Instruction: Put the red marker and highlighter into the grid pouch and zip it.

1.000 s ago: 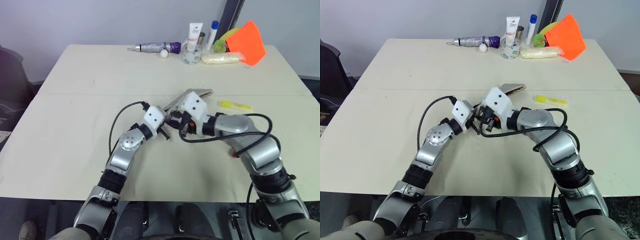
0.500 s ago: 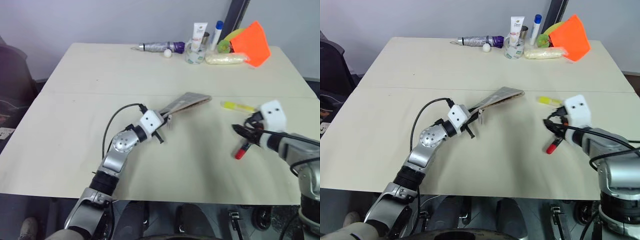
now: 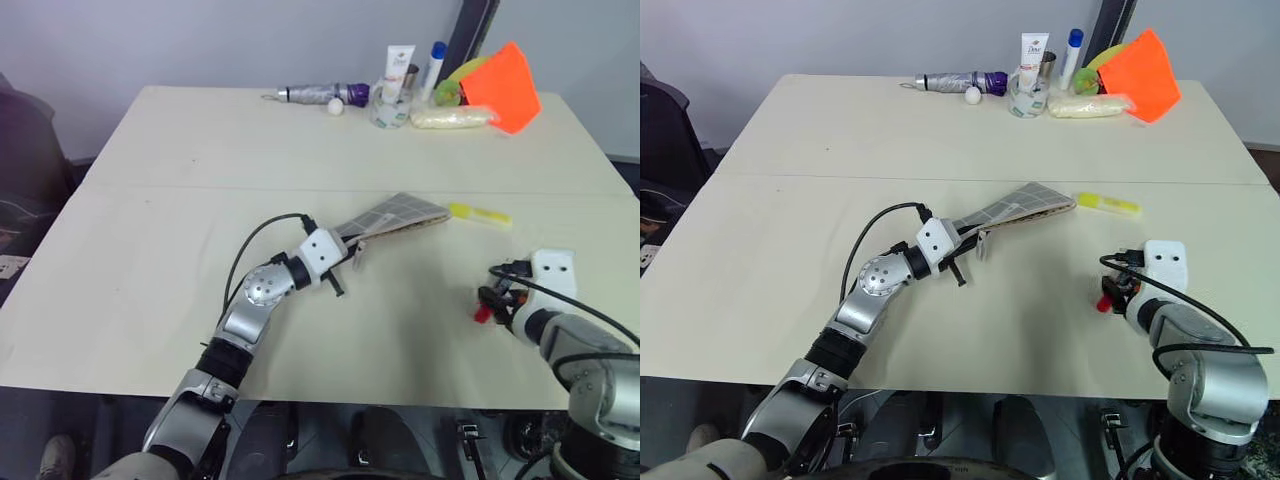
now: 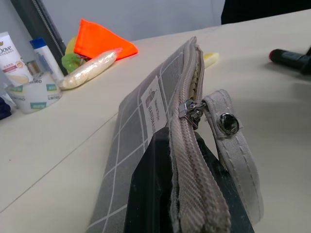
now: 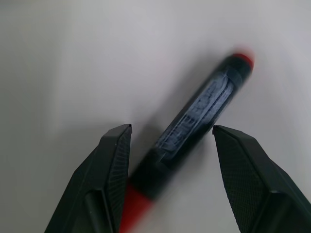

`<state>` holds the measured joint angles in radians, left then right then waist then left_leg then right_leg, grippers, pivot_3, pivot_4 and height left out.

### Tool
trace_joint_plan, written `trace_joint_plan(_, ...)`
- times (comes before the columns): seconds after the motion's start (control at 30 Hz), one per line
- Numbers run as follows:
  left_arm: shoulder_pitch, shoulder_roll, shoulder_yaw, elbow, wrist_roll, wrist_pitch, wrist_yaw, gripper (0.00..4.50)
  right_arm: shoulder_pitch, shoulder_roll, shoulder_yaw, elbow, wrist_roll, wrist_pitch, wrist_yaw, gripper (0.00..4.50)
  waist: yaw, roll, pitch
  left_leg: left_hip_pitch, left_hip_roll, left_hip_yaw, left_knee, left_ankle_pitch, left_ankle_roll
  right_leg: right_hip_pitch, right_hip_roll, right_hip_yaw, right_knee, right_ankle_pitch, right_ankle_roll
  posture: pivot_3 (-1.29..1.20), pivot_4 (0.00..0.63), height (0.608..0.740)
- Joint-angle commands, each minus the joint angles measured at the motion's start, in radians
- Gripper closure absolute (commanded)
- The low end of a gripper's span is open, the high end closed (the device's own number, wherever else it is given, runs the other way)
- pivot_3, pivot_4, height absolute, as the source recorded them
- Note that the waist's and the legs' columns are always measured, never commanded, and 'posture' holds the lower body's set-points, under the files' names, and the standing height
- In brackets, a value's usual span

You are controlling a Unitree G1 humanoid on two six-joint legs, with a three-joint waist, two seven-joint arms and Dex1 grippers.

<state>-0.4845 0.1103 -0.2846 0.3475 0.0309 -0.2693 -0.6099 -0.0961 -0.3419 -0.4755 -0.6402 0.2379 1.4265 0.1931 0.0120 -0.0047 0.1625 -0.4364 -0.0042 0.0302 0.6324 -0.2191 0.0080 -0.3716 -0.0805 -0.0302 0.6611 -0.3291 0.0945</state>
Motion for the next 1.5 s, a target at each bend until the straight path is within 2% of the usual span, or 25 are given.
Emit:
trace_joint_plan(0.03, -0.003, 0.002, 0.004, -0.024, -0.007, -0.022, -0.002, 4.50, -0.005, 0.006, -0.006, 0.019, -0.013, -0.010, -0.020, 2.31, 0.000, 0.000, 0.000, 0.000, 0.000, 0.000, 0.000, 0.000, 0.000, 0.000, 0.000, 0.000, 0.000, 0.000, 0.000, 0.00, 0.150, 0.740)
trace_joint_plan(0.07, -0.002, 0.004, 0.009, -0.028, -0.007, -0.019, 0.003, 4.50, -0.008, -0.006, 0.001, 0.024, -0.012, -0.013, -0.018, 2.65, 0.000, 0.000, 0.000, 0.000, 0.000, 0.000, 0.000, 0.000, 0.000, 0.000, 0.000, 0.000, 0.000, 0.000, 0.000, 0.00, 0.150, 0.740)
trace_joint_plan(0.17, 0.000, 0.007, 0.017, -0.034, -0.010, -0.013, 0.013, 4.50, -0.021, -0.045, 0.022, 0.036, -0.014, -0.025, -0.014, 4.15, 0.000, 0.000, 0.000, 0.000, 0.000, 0.000, 0.000, 0.000, 0.000, 0.000, 0.001, 0.000, 0.000, 0.000, 0.000, 0.00, 0.150, 0.740)
trace_joint_plan(0.2, 0.002, 0.007, 0.020, -0.036, -0.012, -0.011, 0.017, 4.50, -0.030, -0.071, 0.036, 0.041, -0.016, -0.038, -0.008, 4.23, -0.001, 0.000, 0.000, 0.000, 0.000, 0.000, 0.000, 0.000, 0.000, 0.000, 0.001, 0.000, 0.000, 0.000, 0.000, 0.00, 0.150, 0.740)
trace_joint_plan(0.33, 0.004, 0.006, 0.042, -0.047, -0.031, 0.011, 0.031, 4.50, -0.015, -0.346, 0.216, 0.007, -0.048, -0.269, 0.132, 4.23, -0.002, 0.002, 0.001, 0.000, -0.001, 0.001, 0.001, 0.000, 0.000, -0.001, 0.000, 0.000, 0.001, 0.000, 0.000, 0.00, 0.150, 0.740)
trace_joint_plan(0.53, 0.008, 0.010, 0.046, -0.066, -0.034, 0.021, 0.032, 4.50, -0.036, -0.513, 0.265, 0.010, -0.043, -0.483, 0.278, 4.23, -0.001, 0.001, 0.001, 0.000, 0.000, 0.000, 0.001, 0.000, 0.000, -0.001, 0.003, 0.000, 0.001, 0.000, 0.001, 0.00, 0.150, 0.740)
trace_joint_plan(1.0, 0.034, 0.015, 0.029, -0.108, -0.027, 0.026, 0.022, 4.50, -0.103, -0.549, 0.391, 0.052, -0.087, -0.578, 0.326, 4.23, 0.001, 0.000, 0.001, 0.000, 0.000, 0.000, 0.002, 0.000, 0.000, 0.000, 0.001, 0.000, 0.001, 0.000, 0.001, 0.00, 0.150, 0.740)
trace_joint_plan(1.33, 0.027, 0.052, -0.015, -0.115, -0.003, -0.010, -0.038, 4.50, -0.090, -0.669, 0.496, 0.049, -0.191, -0.684, 0.409, 4.23, 0.001, 0.001, 0.001, 0.000, 0.000, 0.000, 0.002, 0.000, 0.000, 0.000, 0.001, 0.000, 0.001, 0.000, 0.001, 0.00, 0.150, 0.740)
trace_joint_plan(1.5, 0.018, 0.084, -0.044, -0.122, -0.002, -0.029, -0.105, 4.50, -0.104, -0.766, 0.633, 0.037, -0.305, -0.833, 0.510, 4.23, 0.000, 0.001, 0.001, 0.000, 0.000, 0.000, 0.003, 0.000, 0.000, 0.000, 0.001, 0.000, 0.001, 0.000, 0.001, 0.00, 0.150, 0.740)
